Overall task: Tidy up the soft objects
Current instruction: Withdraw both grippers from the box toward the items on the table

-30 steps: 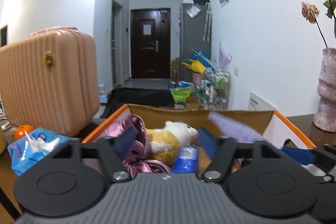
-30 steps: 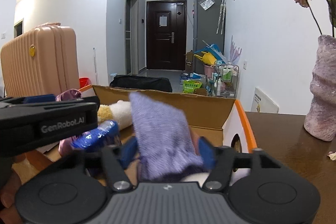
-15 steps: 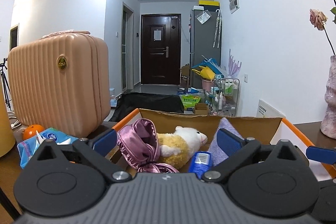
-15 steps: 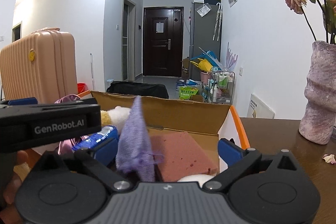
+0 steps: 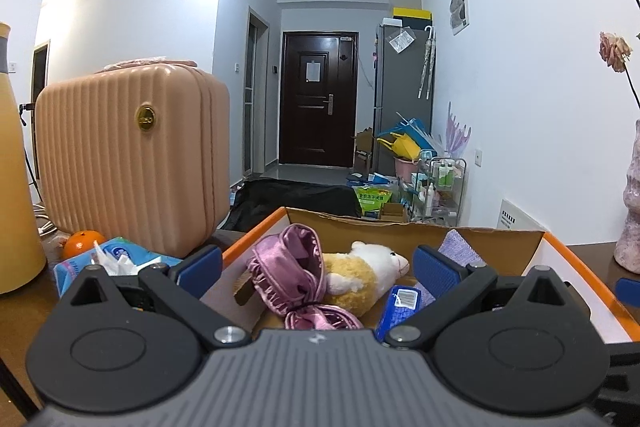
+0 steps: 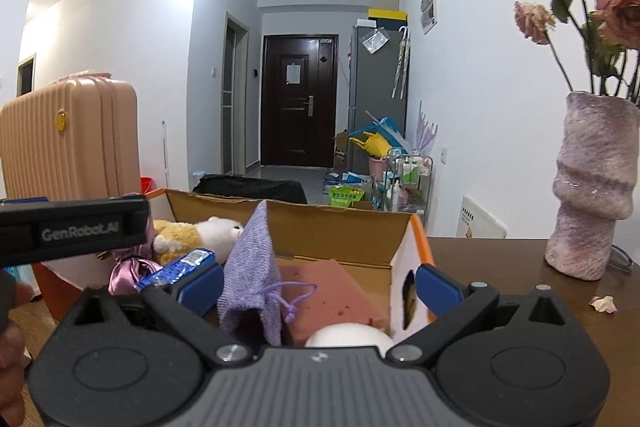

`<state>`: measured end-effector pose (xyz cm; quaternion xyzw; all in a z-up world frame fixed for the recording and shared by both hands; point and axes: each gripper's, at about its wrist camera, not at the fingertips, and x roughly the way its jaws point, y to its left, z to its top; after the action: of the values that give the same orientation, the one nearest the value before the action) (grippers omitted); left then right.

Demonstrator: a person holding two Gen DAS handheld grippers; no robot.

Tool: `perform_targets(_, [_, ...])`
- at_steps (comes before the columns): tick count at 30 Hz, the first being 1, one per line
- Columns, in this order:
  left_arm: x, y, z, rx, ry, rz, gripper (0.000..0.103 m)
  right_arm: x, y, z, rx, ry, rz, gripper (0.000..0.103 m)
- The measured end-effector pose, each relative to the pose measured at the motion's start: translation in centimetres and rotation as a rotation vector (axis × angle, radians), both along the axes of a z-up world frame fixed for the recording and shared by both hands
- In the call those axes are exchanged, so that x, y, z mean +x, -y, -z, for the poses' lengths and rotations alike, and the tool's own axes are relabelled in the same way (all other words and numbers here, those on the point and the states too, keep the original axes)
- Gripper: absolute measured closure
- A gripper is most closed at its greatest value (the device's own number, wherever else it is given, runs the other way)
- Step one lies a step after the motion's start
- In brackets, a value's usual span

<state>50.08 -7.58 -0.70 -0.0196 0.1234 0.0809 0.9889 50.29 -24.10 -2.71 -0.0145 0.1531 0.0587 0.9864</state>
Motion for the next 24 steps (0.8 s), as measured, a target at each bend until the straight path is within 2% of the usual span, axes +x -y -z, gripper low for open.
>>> perform_targets(10, [-2.5,-1.0,0.0,0.011,0.004,-0.008,0.0,-3.1,2.0,-0.4,0.023,0.049,0.048,0.0])
perform_targets(24, [-6.2,-2.1,0.1,0.036,-0.006,-0.012,0.0,-7.1,3.0,-0.3,0.019,0.05,0.079,0.0])
